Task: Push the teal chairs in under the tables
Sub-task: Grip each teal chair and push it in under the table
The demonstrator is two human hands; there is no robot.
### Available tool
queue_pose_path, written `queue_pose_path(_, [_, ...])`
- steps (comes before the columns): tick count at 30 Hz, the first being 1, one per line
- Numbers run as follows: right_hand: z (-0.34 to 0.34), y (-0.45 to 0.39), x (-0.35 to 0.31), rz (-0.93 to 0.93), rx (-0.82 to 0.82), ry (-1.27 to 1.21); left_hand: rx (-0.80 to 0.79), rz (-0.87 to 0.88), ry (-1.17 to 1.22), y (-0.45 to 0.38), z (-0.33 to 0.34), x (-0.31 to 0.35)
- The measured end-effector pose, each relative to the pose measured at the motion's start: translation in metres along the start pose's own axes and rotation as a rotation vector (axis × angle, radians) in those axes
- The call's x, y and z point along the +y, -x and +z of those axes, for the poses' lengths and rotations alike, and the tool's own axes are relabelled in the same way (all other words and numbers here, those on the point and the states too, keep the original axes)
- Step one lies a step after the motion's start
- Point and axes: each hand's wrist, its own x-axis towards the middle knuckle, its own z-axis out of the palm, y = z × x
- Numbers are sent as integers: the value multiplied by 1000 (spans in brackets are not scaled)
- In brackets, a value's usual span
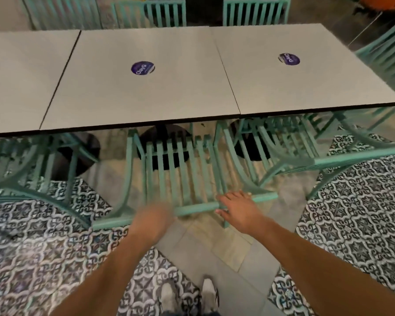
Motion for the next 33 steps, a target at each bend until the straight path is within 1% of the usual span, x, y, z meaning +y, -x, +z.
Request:
queue_pose_path(4, [5,-5,2,-34,16,38,32,2,10,0,3,-1])
queue_pose_path(6, [7,-4,1,-46,48,58,24,4,2,-1,4,-3])
queue_pose_path(10, [9,-5,-2,-33,44,71,-26,-3,14,-2,3,-6])
queue_pose_path(14, [11,-3,-9,-27,66,76,0,0,17,2,9,-13])
queue_pose_path(19, [15,-4,-29,-49,127,41,18,-2,32,13,16,-31])
queue_pose_path(22, [16,-9,-43,-53,115,37,38,-9,45,21,18,-45])
queue_pose_path(26, [19,-16,-64,-86,143,33,35,-8,67,31,26,-68])
queue_pose_path(30, [19,-22,-87,-86,118,37,30,-10,70,39,28,-89])
queue_pose_path(33, [24,-25,-103,-82,145,50,17,-9,65,46,30,-104])
